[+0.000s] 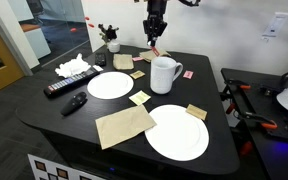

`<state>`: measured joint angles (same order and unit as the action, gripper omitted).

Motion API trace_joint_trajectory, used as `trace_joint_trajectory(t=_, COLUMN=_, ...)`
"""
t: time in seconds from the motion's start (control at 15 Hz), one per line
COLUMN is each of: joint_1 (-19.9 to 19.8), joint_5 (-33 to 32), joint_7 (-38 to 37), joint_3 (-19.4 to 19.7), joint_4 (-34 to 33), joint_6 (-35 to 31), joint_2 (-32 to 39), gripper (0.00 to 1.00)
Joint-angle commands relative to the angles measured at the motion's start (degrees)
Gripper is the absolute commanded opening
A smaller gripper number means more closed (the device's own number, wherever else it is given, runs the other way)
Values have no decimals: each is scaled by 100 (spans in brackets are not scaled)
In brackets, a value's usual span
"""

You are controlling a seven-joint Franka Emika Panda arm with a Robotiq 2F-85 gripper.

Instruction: Remove the marker from the mug cup and place it on the table

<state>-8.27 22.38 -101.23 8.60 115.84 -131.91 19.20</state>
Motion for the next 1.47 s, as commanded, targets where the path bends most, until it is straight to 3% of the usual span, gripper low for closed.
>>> trace_joint_trajectory(t=0.0, joint_1=89, joint_5=-202, joint_7=-438, joint_3=106, joint_4=-333, joint_6=185, joint_2=340, gripper=5)
trace_joint_trajectory(t=0.73, joint_1=47, joint_5=-222, joint_7=-907, joint_3=136, joint_4=-826, joint_6=309, joint_2=992, gripper=5)
trace_joint_trajectory(t=0.8, joint_1=43, joint_5=-215, joint_7=-943, joint_3=130, joint_4=-864, joint_6=330, joint_2=1019, gripper=46)
trace_joint_trajectory(t=0.87, joint_1=35, joint_5=-203, joint_7=-943, joint_3=125, joint_4=-887, joint_6=334, joint_2=1035, gripper=47)
trace_joint_trajectory(t=1.33, joint_1=52, joint_5=-217, joint_7=-970, joint_3=174, joint_4=-716, joint_6=195, joint_2=796, gripper=98)
trace_joint_trajectory(t=1.4, joint_1=55, joint_5=-222, joint_7=-958, joint_3=186, joint_4=-663, joint_6=171, joint_2=713, gripper=100)
